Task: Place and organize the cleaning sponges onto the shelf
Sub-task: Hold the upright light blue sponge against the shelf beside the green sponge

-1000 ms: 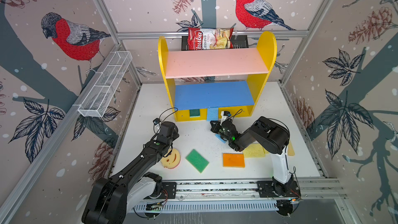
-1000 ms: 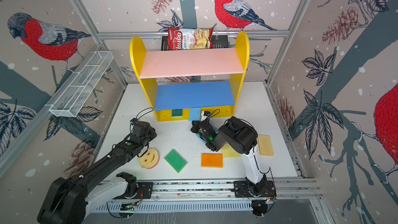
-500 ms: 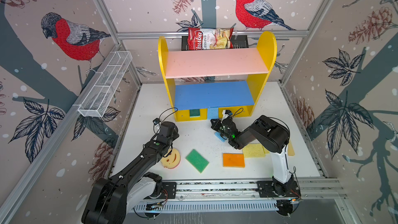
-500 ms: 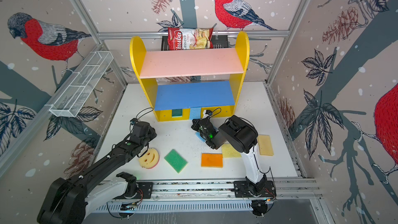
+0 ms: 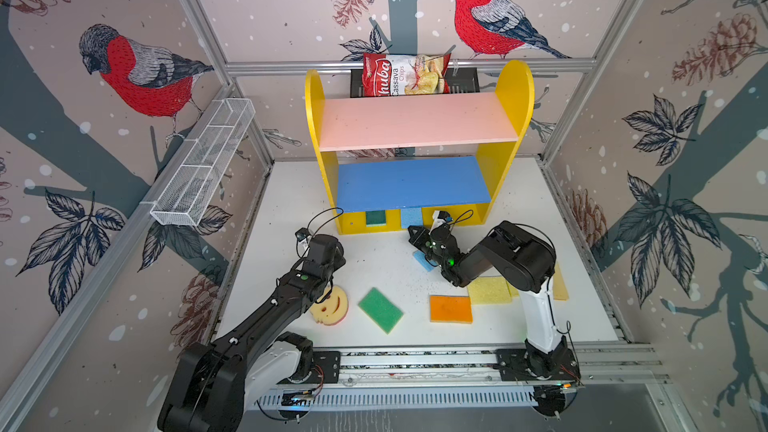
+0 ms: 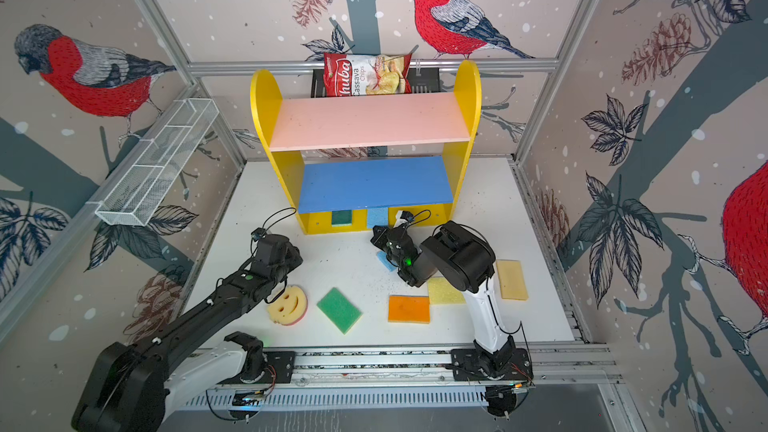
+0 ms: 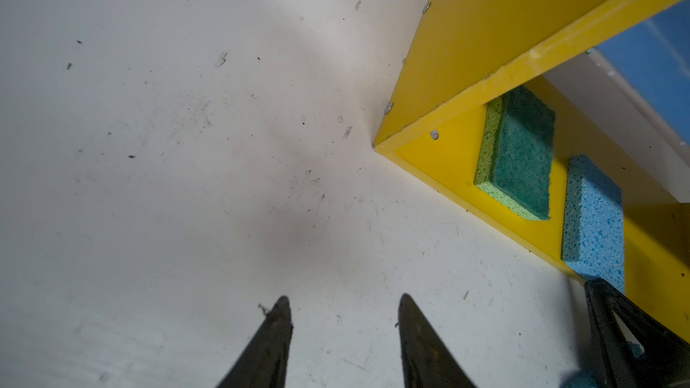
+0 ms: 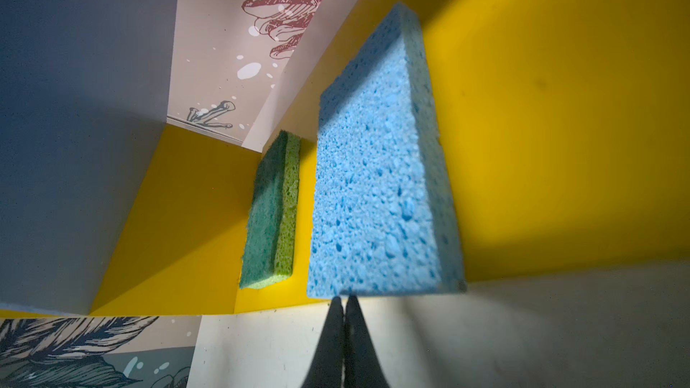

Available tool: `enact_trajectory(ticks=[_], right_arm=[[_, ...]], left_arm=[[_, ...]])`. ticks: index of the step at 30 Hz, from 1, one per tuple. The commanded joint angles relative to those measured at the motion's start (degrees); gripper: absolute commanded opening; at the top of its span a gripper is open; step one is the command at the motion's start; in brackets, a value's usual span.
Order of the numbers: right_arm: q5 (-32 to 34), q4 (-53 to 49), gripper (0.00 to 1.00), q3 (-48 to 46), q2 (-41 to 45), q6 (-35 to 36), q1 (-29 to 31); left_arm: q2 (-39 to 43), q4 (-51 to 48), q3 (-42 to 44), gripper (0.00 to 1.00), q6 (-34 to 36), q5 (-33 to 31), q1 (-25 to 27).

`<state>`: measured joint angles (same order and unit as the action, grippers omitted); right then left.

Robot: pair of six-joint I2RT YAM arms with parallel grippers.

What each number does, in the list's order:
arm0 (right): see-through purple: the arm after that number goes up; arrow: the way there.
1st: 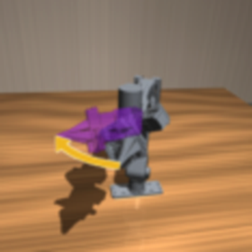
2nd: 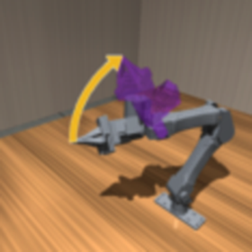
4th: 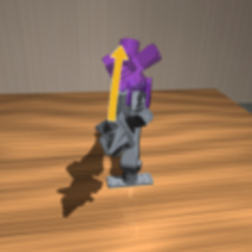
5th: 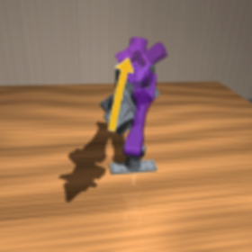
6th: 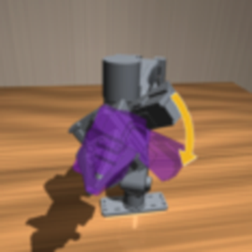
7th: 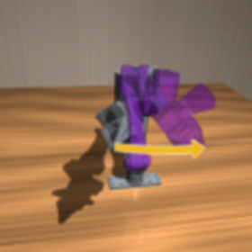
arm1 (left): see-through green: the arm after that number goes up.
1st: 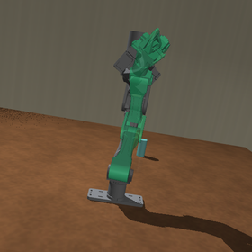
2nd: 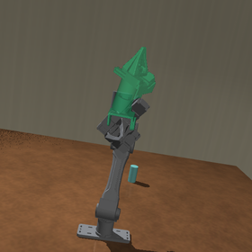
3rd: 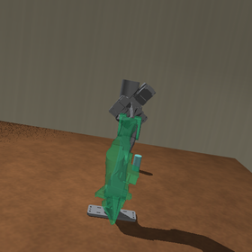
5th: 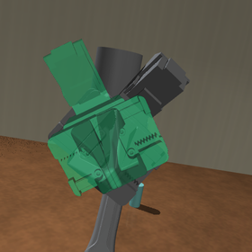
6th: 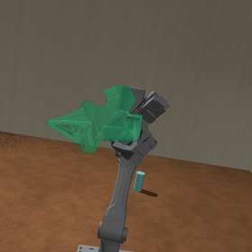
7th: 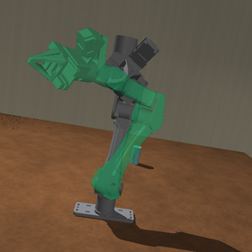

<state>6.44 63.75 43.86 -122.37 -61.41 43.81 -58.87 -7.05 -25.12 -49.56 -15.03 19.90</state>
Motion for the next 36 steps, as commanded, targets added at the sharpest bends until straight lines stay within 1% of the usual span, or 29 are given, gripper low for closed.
enact_trajectory(ticks=[1,13,26,36], right_arm=[[2.40,-13.88,0.07,-0.22,-2.24,-1.15,-0.37],[2.40,-19.81,0.07,2.60,-2.61,-2.57,-0.32],[1.86,-18.98,0.07,2.48,-3.64,-4.29,-0.49],[1.51,-18.94,0.07,2.63,-3.67,-4.08,-0.57]], left_arm=[[-0.01,-0.77,-0.16,0.47,0.43,-0.25,-0.10],[0.12,-0.77,0.22,0.47,0.42,-0.26,-0.13],[0.07,-0.69,0.20,0.47,0.34,-0.13,-0.13],[0.16,-0.81,0.16,0.47,0.34,-0.03,-0.08]])
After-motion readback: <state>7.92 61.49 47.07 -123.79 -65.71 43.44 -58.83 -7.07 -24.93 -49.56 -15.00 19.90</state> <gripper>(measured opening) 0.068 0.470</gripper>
